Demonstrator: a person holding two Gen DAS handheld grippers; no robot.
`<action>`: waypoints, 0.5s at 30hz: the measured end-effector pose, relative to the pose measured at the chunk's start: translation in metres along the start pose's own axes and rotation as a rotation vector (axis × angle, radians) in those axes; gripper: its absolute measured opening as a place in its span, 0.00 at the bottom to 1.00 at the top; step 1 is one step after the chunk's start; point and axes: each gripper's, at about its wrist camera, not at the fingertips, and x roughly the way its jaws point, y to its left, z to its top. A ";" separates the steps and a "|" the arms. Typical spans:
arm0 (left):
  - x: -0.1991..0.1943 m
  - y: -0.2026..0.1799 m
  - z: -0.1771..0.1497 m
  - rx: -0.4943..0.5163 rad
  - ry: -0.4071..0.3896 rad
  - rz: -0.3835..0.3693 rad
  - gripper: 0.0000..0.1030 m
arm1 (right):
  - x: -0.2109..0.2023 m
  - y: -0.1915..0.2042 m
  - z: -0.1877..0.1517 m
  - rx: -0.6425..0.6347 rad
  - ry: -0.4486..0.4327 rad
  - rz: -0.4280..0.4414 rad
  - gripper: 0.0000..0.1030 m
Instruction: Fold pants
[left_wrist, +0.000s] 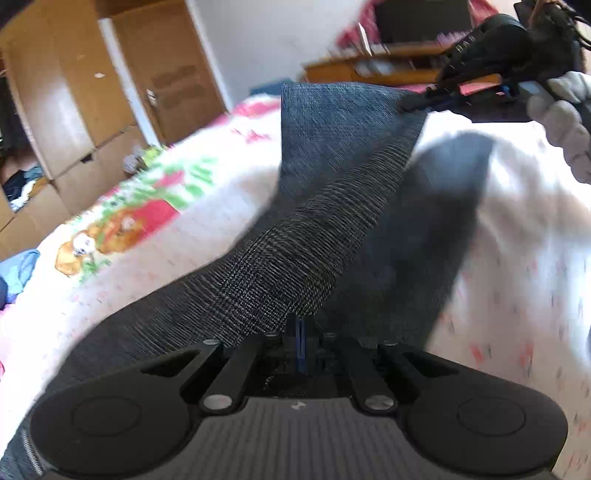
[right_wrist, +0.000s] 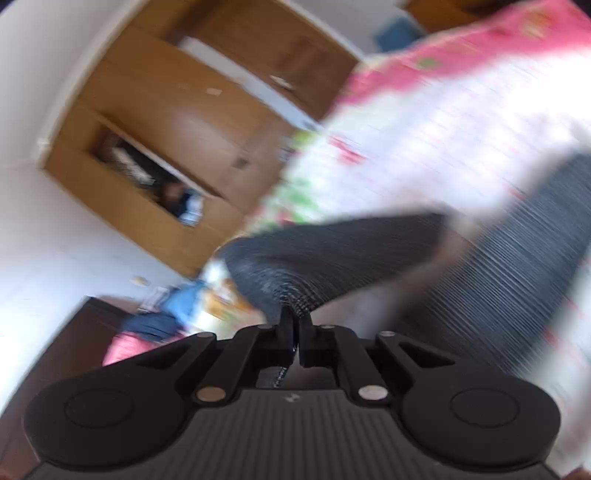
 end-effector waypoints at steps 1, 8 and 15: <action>0.005 -0.004 -0.003 0.012 0.020 0.004 0.18 | 0.005 -0.014 -0.009 0.028 0.020 -0.038 0.05; 0.010 -0.020 -0.008 0.127 0.042 0.063 0.38 | 0.051 -0.048 -0.015 0.133 0.072 -0.057 0.17; 0.016 -0.017 -0.002 0.122 0.032 0.056 0.41 | 0.071 -0.066 0.005 0.267 0.095 0.079 0.29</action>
